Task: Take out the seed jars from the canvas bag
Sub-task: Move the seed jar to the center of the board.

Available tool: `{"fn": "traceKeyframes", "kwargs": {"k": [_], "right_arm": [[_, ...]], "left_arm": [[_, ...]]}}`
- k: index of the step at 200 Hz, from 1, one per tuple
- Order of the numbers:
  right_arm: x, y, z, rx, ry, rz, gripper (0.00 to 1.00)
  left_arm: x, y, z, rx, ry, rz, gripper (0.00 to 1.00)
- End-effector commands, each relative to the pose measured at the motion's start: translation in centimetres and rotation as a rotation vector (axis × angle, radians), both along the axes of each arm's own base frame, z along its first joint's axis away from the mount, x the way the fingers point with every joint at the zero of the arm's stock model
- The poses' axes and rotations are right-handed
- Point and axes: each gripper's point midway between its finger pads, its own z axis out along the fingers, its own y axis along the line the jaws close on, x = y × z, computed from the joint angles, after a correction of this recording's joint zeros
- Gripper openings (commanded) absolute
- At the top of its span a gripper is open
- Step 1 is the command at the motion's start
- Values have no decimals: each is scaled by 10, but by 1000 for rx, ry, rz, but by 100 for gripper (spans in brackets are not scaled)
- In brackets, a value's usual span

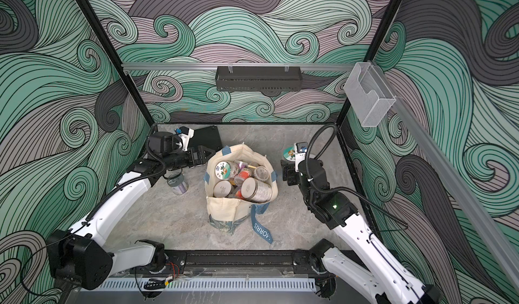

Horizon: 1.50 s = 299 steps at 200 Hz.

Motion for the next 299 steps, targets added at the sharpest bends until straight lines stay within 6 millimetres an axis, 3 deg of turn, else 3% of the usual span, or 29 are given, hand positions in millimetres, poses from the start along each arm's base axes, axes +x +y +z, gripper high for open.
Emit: {"fn": "traceKeyframes", "kwargs": {"k": [1, 60, 113, 168, 225, 299], "right_arm": [[-1, -19, 0, 65, 2, -89, 70], [0, -44, -44, 121, 68, -238, 70], [1, -56, -79, 219, 38, -351, 70], [8, -61, -132, 247, 86, -452, 69], [23, -70, -152, 198, 99, -551, 70], [17, -100, -171, 165, 176, -672, 70]], "left_arm": [[-4, 0, 7, 24, -36, -6, 98], [-5, -1, 10, 19, -40, -11, 98], [-6, -4, 8, 12, -33, -19, 98], [-10, -5, 16, 10, -55, -25, 98], [-10, -4, 15, 21, -54, -23, 98], [-11, -4, 19, 16, -65, -26, 98]]}}
